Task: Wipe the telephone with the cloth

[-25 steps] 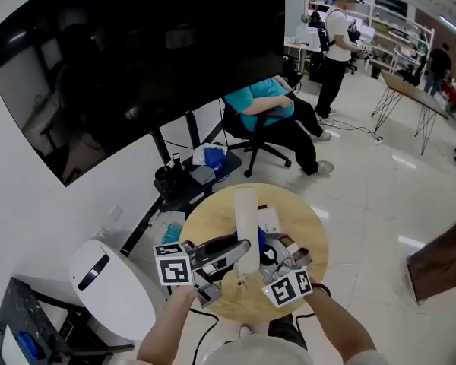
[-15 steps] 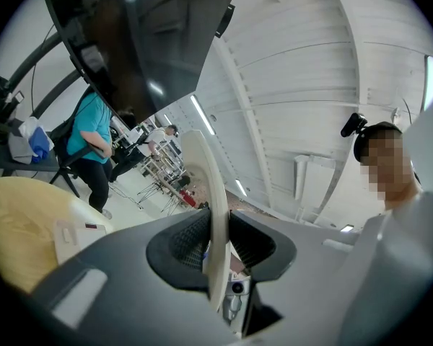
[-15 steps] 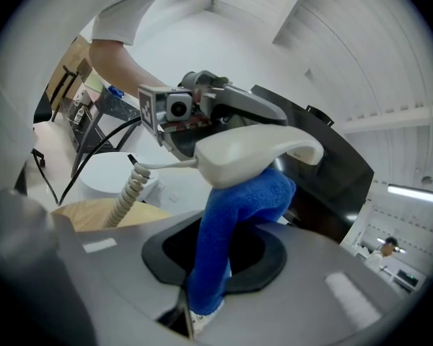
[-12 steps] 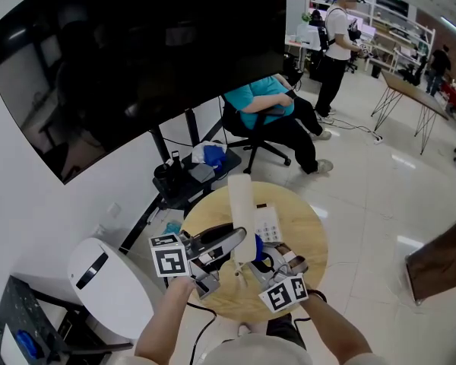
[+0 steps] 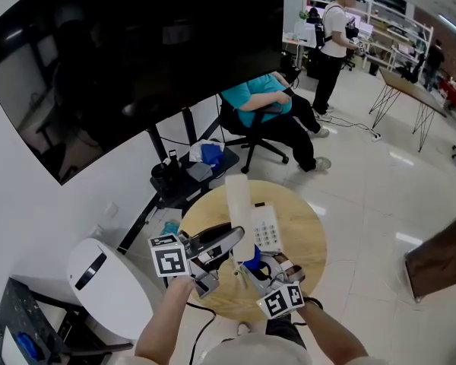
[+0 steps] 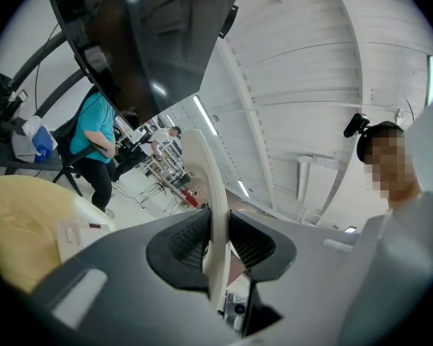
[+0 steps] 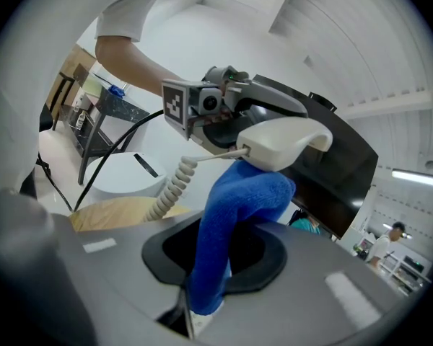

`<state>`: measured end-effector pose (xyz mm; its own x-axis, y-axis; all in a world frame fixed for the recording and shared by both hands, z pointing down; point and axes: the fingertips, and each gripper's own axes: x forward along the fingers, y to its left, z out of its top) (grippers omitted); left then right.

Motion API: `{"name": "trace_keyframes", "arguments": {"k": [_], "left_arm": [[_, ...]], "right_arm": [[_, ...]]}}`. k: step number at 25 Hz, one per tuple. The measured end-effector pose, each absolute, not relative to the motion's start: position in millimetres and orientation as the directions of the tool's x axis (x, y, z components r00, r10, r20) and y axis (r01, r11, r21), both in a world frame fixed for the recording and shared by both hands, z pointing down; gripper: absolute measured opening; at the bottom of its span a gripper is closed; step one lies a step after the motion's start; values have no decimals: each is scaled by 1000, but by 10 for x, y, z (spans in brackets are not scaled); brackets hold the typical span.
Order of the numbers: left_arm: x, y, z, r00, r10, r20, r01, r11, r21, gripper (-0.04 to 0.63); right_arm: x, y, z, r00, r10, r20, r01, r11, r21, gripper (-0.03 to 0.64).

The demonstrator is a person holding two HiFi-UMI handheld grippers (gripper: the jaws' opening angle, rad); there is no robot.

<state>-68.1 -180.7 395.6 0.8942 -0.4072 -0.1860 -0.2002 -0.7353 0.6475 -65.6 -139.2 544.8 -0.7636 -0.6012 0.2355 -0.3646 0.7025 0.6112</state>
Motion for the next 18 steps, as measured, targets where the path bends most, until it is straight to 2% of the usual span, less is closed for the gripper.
{"name": "trace_keyframes", "arguments": {"k": [8,18], "left_arm": [[-683,-1882,4463,884,-445,-143,-226,-676,702,81],[-554,-2083,5324,875,-475,-94,-225,-571,789,81]], "right_arm": [[-143,-1646,5217,-661,-729,177,-581,647,494,61],[55,-1577,4834,-652,-751,107,-638,619,457,61]]}}
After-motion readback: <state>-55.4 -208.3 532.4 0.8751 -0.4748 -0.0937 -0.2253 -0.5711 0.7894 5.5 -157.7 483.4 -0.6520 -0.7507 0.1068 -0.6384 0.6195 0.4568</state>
